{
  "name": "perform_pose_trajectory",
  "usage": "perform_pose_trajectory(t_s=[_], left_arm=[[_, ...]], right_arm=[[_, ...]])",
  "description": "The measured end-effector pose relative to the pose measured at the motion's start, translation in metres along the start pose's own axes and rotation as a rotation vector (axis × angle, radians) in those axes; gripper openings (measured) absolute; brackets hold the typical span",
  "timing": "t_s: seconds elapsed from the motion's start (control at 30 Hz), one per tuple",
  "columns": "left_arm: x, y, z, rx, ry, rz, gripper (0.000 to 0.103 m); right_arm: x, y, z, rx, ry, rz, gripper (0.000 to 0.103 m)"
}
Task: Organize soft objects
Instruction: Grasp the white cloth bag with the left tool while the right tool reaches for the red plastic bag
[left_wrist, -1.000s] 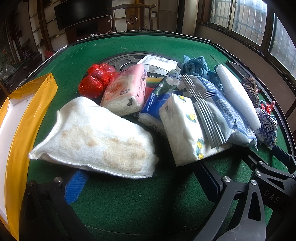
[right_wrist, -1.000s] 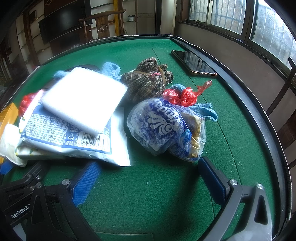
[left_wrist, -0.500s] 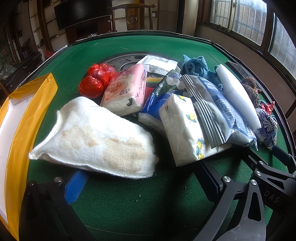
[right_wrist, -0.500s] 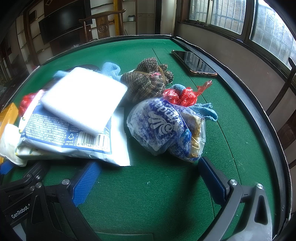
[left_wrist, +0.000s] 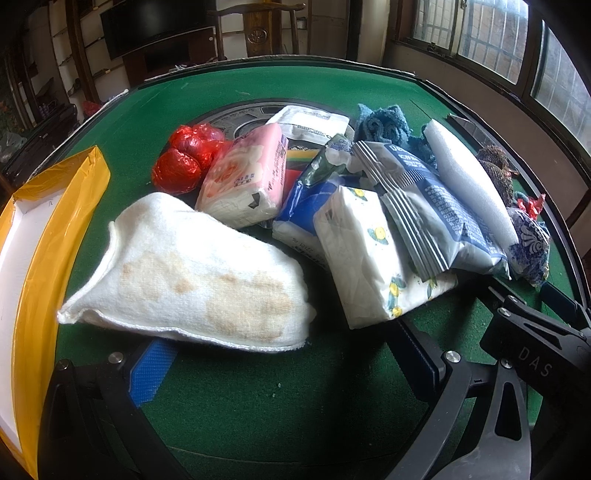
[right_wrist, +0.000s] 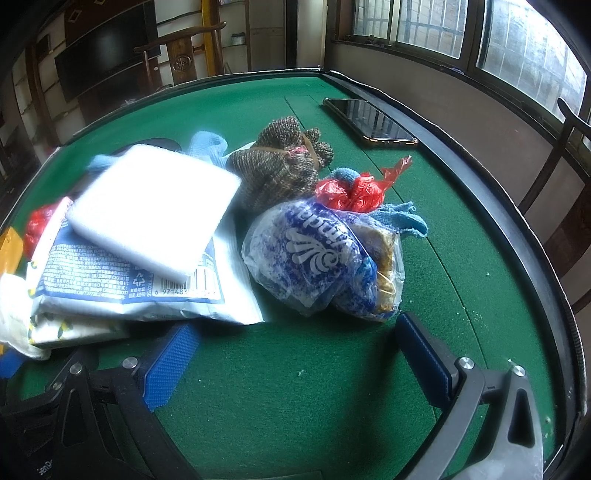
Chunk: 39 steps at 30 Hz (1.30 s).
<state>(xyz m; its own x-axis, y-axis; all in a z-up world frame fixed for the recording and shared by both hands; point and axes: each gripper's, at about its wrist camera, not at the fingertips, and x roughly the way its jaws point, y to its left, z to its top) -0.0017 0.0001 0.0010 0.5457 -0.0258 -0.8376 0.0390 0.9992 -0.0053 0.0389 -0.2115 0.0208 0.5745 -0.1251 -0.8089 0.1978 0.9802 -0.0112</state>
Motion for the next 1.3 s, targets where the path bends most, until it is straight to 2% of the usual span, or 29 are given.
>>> perform_pose_trajectory(t_s=[0.17,0.27,0.3,0.6,0.67,0.8,0.93,0.97,1.07,1.13,1.2,1.3], left_arm=[[-0.004,0.004,-0.004,0.059,0.08,-0.037,0.103],[-0.01,0.005,-0.016,0.081,0.022,-0.05,0.103],[-0.01,0.005,-0.016,0.08,0.025,-0.053,0.103],[-0.014,0.003,-0.019,0.05,0.026,-0.029,0.103],[-0.014,0.002,-0.019,0.045,0.025,-0.025,0.103],[-0.015,0.001,-0.019,0.046,0.026,-0.025,0.103],[-0.014,0.003,-0.018,0.055,0.031,-0.041,0.103],[-0.018,0.005,-0.021,0.057,0.036,-0.059,0.101],[-0.038,0.023,-0.023,-0.001,0.02,-0.168,0.101],[-0.062,0.041,-0.022,-0.024,-0.038,-0.193,0.101],[-0.084,0.062,-0.021,-0.033,-0.1,-0.164,0.101],[-0.102,0.088,-0.018,-0.025,-0.137,-0.093,0.101]], right_arm=[[-0.001,-0.004,-0.003,-0.007,0.016,0.012,0.102],[0.001,-0.003,0.002,-0.085,0.088,0.056,0.102],[0.002,-0.003,0.004,-0.113,0.1,0.076,0.102],[0.0,-0.003,-0.001,-0.165,0.089,0.104,0.102],[-0.005,-0.008,-0.004,-0.156,0.086,0.063,0.101],[-0.051,-0.032,-0.016,-0.099,-0.03,0.035,0.101],[-0.109,-0.054,-0.021,-0.024,-0.3,0.057,0.102],[-0.113,-0.055,-0.019,-0.021,-0.336,0.076,0.102],[-0.097,-0.048,-0.007,-0.029,-0.286,0.096,0.102],[-0.085,-0.044,-0.005,-0.004,-0.286,0.123,0.102],[-0.075,-0.04,-0.004,0.017,-0.289,0.145,0.102],[-0.067,-0.03,-0.006,0.013,-0.292,0.146,0.102]])
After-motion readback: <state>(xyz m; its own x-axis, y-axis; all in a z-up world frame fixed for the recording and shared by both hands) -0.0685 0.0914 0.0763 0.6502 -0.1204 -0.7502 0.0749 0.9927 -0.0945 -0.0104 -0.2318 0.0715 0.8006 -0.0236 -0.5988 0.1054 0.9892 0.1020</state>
